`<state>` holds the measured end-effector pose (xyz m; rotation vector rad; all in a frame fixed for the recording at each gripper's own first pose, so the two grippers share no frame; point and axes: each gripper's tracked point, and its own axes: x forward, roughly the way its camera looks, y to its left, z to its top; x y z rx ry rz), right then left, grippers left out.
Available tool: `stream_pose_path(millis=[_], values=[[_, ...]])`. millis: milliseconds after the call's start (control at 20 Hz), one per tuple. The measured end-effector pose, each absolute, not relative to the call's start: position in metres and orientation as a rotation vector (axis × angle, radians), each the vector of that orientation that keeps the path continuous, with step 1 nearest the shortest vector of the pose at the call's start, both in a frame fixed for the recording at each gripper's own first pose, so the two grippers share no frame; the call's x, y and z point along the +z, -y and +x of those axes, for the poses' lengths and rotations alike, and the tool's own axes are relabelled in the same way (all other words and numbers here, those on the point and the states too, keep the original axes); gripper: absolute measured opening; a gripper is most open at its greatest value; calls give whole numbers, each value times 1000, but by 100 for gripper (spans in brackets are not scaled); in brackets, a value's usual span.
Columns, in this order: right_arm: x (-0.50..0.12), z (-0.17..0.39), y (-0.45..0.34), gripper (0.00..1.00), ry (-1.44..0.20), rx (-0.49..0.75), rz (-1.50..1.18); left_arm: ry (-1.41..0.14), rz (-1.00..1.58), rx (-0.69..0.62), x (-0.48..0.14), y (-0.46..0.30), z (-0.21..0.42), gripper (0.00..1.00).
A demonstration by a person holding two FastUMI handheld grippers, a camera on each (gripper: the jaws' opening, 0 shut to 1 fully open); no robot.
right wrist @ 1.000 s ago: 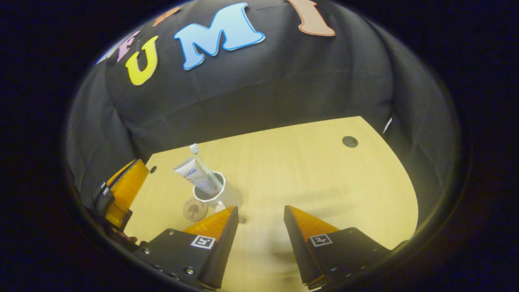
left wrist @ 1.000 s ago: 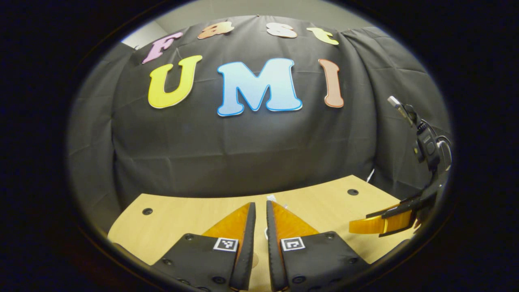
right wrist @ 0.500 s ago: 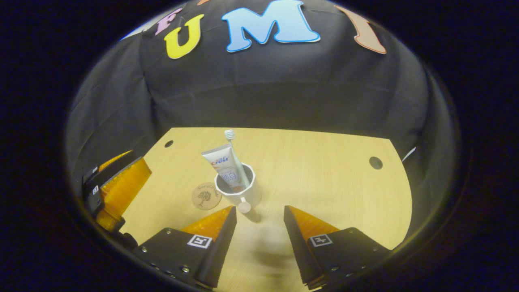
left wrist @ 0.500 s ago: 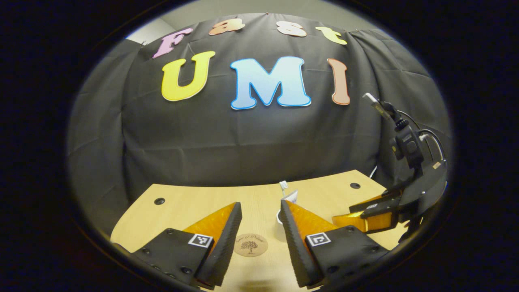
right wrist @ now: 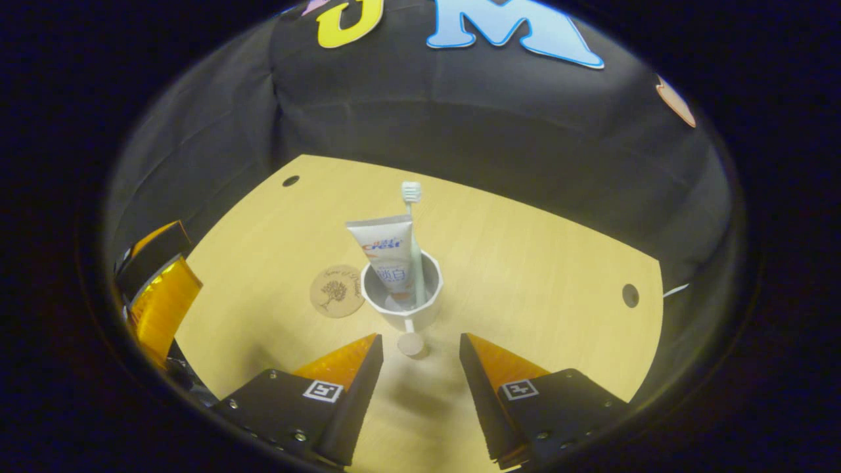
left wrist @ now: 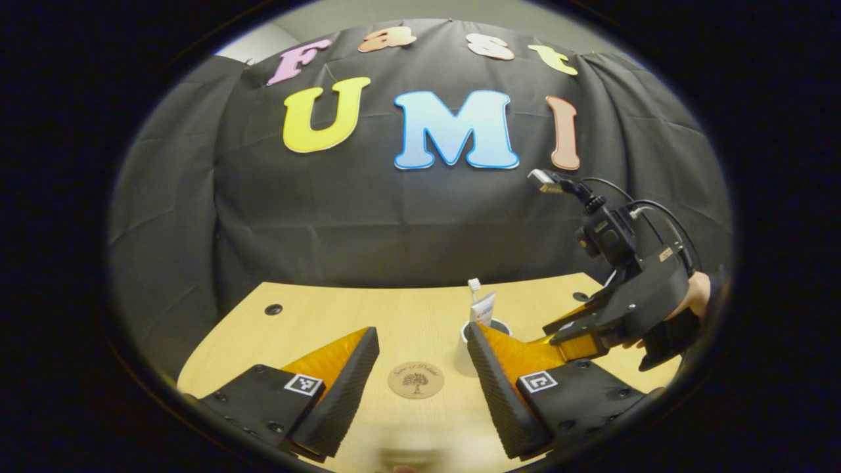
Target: Put the toothbrush and toothpaste on the desktop into the cup, then pick up the cup and place it on the coaster on the desktop.
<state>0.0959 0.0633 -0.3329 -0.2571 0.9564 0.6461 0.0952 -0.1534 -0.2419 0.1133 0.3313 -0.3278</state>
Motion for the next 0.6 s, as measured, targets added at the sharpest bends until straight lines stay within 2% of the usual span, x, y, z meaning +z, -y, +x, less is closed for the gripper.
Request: stream_pose_path(millis=[600], values=[[-375, 106, -84, 71, -1075, 666, -353, -361, 149, -251, -251, 116, 72, 93]])
